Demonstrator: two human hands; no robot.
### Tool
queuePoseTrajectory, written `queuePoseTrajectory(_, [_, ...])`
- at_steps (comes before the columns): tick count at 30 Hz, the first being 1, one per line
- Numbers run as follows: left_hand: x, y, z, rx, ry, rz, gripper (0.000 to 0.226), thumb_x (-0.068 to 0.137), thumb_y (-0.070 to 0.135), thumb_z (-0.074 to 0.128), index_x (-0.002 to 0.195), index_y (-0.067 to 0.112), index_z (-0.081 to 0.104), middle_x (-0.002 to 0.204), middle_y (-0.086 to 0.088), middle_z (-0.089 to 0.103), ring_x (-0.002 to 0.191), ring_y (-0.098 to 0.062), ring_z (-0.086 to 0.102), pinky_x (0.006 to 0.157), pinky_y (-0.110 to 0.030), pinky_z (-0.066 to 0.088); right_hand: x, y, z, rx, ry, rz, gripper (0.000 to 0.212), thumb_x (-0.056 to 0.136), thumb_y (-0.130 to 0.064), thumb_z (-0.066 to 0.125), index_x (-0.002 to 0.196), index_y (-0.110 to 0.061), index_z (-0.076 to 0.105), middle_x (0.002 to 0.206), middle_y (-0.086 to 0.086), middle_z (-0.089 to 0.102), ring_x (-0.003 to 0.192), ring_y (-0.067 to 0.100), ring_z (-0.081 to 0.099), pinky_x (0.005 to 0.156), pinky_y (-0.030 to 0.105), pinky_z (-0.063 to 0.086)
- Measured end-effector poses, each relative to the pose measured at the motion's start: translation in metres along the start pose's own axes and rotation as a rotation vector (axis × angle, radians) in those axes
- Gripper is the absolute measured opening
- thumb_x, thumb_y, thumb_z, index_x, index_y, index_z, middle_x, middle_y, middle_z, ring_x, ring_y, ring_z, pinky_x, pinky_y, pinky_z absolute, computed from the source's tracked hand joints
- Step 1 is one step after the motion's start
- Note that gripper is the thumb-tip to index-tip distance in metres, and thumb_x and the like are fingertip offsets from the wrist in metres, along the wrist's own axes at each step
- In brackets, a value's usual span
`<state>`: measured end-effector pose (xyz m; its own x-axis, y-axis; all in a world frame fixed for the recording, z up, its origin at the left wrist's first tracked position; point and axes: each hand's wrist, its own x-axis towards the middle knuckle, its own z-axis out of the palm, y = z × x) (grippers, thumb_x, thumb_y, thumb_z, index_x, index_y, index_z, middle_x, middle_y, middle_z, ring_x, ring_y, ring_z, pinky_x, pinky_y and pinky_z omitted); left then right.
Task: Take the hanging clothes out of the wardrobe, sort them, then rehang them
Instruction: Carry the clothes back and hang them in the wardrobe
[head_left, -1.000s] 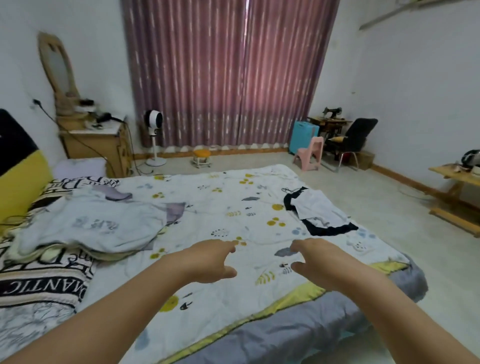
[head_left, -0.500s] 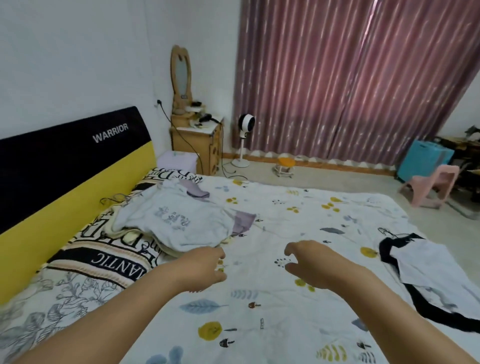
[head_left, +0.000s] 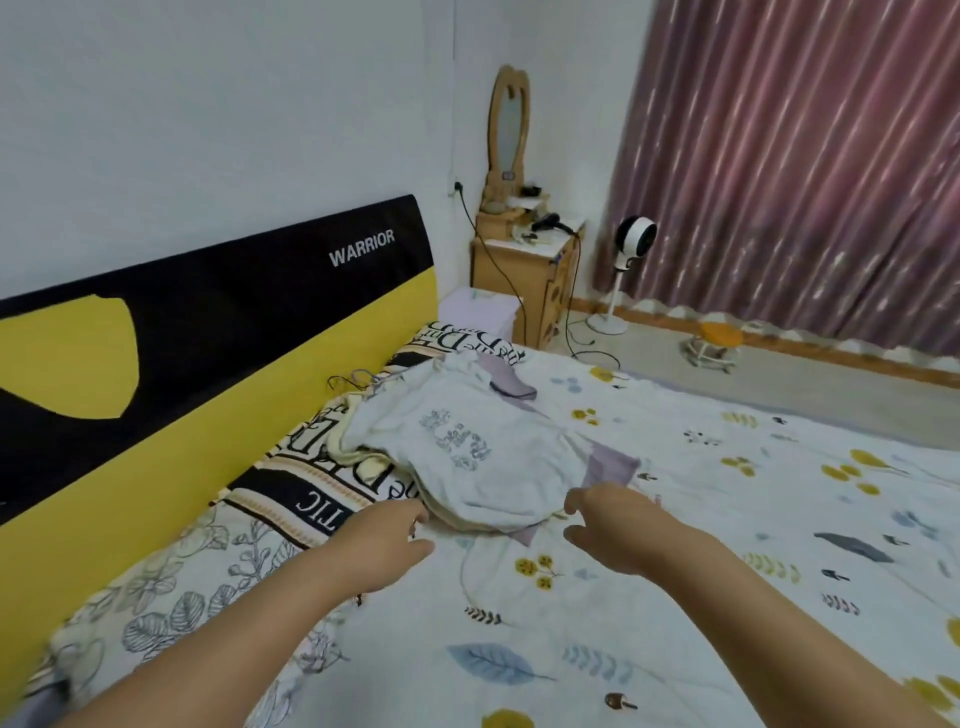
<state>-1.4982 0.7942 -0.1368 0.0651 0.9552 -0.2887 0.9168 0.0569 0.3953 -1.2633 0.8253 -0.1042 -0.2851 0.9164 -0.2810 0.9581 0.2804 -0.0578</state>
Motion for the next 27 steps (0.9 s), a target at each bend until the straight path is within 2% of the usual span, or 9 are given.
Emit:
queuePoseTrajectory(3, [0.036, -0.031, -0.016, -0.012, 0.016, -0.037, 0.038, 0.095, 0.032, 0.048, 0.129, 0.018, 0.046, 0.126, -0.001, 0.054, 0.110, -0.018, 0.053, 0.082, -0.025, 0.041, 0.052, -0.023, 0.000, 0.002, -0.005, -0.027, 0.035, 0.097, -0.028, 0.044, 0.126, -0.008, 0.049, 0.127, 0.013, 0.052, 0.116, 0.029, 0.050, 0.090, 0.033, 0.042])
queuePoseTrajectory(6, [0.079, -0.066, -0.032, -0.055, 0.028, -0.072, 0.034, 0.095, 0.032, 0.047, 0.127, 0.018, 0.048, 0.124, -0.001, 0.055, 0.110, -0.018, 0.053, 0.086, -0.027, 0.043, 0.109, -0.049, 0.001, 0.031, -0.017, -0.036, 0.037, 0.097, -0.029, 0.042, 0.128, -0.009, 0.047, 0.130, 0.012, 0.049, 0.120, 0.029, 0.047, 0.089, 0.031, 0.040])
queuePoseTrajectory(14, [0.195, -0.168, -0.055, -0.163, 0.040, -0.129, 0.030, 0.097, 0.027, 0.045, 0.124, 0.017, 0.049, 0.119, -0.001, 0.056, 0.107, -0.016, 0.055, 0.087, -0.025, 0.044, 0.262, -0.123, 0.023, 0.080, -0.040, -0.039, 0.037, 0.097, -0.026, 0.041, 0.130, -0.009, 0.046, 0.130, 0.013, 0.049, 0.120, 0.028, 0.047, 0.095, 0.033, 0.041])
queuePoseTrajectory(17, [0.235, -0.200, -0.050, -0.213, 0.056, -0.173, 0.029, 0.097, 0.027, 0.044, 0.124, 0.018, 0.049, 0.121, 0.001, 0.056, 0.105, -0.015, 0.055, 0.080, -0.024, 0.046, 0.315, -0.148, 0.043, 0.080, -0.048, -0.069, 0.036, 0.098, -0.024, 0.041, 0.130, -0.009, 0.044, 0.130, 0.014, 0.047, 0.120, 0.028, 0.045, 0.095, 0.034, 0.040])
queuePoseTrajectory(21, [0.289, -0.237, -0.036, -0.250, 0.083, -0.213, 0.026, 0.097, 0.026, 0.044, 0.120, 0.016, 0.051, 0.118, 0.000, 0.059, 0.099, -0.013, 0.056, 0.077, -0.022, 0.045, 0.385, -0.176, 0.075, 0.104, -0.060, -0.095, 0.039, 0.099, -0.032, 0.038, 0.131, -0.010, 0.040, 0.129, 0.013, 0.045, 0.118, 0.029, 0.044, 0.092, 0.037, 0.040])
queuePoseTrajectory(27, [0.369, -0.284, -0.012, -0.237, 0.164, -0.280, 0.034, 0.098, 0.025, 0.042, 0.129, 0.012, 0.046, 0.128, -0.005, 0.052, 0.110, -0.019, 0.054, 0.089, -0.028, 0.045, 0.483, -0.201, 0.119, 0.125, -0.011, -0.141, 0.040, 0.100, -0.029, 0.033, 0.136, -0.012, 0.032, 0.137, 0.012, 0.037, 0.122, 0.031, 0.037, 0.095, 0.040, 0.038])
